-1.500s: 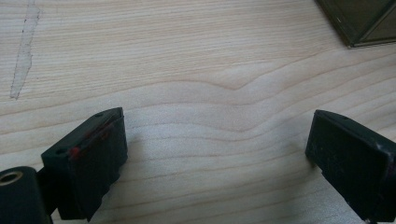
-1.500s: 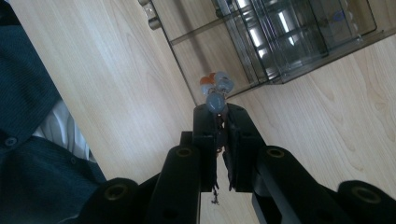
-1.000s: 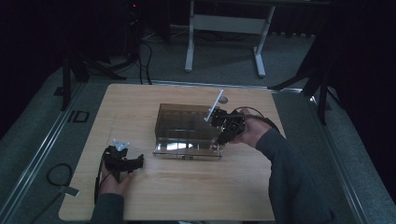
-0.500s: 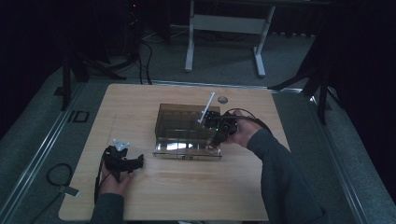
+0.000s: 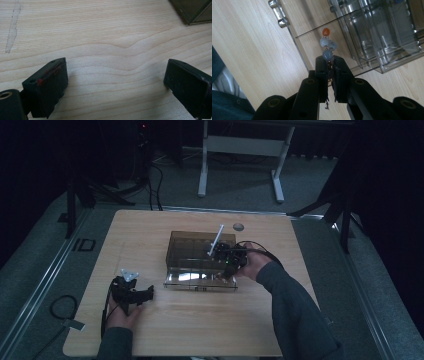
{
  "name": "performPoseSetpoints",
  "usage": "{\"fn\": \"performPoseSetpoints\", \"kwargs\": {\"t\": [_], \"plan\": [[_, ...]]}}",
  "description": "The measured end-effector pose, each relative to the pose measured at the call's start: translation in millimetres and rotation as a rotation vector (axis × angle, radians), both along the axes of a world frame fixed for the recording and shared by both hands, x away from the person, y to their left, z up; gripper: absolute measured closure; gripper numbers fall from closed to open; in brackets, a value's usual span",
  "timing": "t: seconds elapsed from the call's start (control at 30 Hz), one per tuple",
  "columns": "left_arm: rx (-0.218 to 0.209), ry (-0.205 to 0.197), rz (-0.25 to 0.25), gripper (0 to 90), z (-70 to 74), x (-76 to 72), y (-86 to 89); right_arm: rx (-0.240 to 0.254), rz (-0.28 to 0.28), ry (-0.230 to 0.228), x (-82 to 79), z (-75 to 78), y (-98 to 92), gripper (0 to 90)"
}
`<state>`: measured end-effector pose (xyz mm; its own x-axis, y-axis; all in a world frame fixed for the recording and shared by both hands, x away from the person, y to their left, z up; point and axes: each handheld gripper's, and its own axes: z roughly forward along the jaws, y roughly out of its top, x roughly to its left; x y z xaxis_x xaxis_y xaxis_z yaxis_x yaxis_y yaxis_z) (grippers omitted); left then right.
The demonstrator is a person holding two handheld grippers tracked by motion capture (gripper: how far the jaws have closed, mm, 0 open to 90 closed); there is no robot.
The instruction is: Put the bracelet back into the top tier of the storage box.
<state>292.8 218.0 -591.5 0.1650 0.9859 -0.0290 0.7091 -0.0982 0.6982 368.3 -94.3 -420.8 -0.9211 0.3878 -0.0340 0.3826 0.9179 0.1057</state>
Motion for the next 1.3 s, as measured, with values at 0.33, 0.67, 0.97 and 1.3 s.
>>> {"fn": "performPoseSetpoints", "kwargs": {"t": [0.33,0.67,0.97,1.3], "plan": [[0.001,0.001,0.000,5.6,0.1,0.0,0.0,-0.013,-0.006,0.013,4.2,-17.9,4.4,82.7],[0.000,0.000,0.000,5.6,0.0,0.0,0.0,-0.016,-0.031,-0.018,7.8,-16.9,-1.4,74.8],[0.000,0.000,0.000,5.5,0.0,0.0,0.0,0.005,-0.046,-0.029,7.4,-10.0,-9.4,70.4],[0.000,0.000,0.000,5.5,0.0,0.0,0.0,0.062,-0.067,-0.037,5.2,1.1,-19.8,58.6]]}}
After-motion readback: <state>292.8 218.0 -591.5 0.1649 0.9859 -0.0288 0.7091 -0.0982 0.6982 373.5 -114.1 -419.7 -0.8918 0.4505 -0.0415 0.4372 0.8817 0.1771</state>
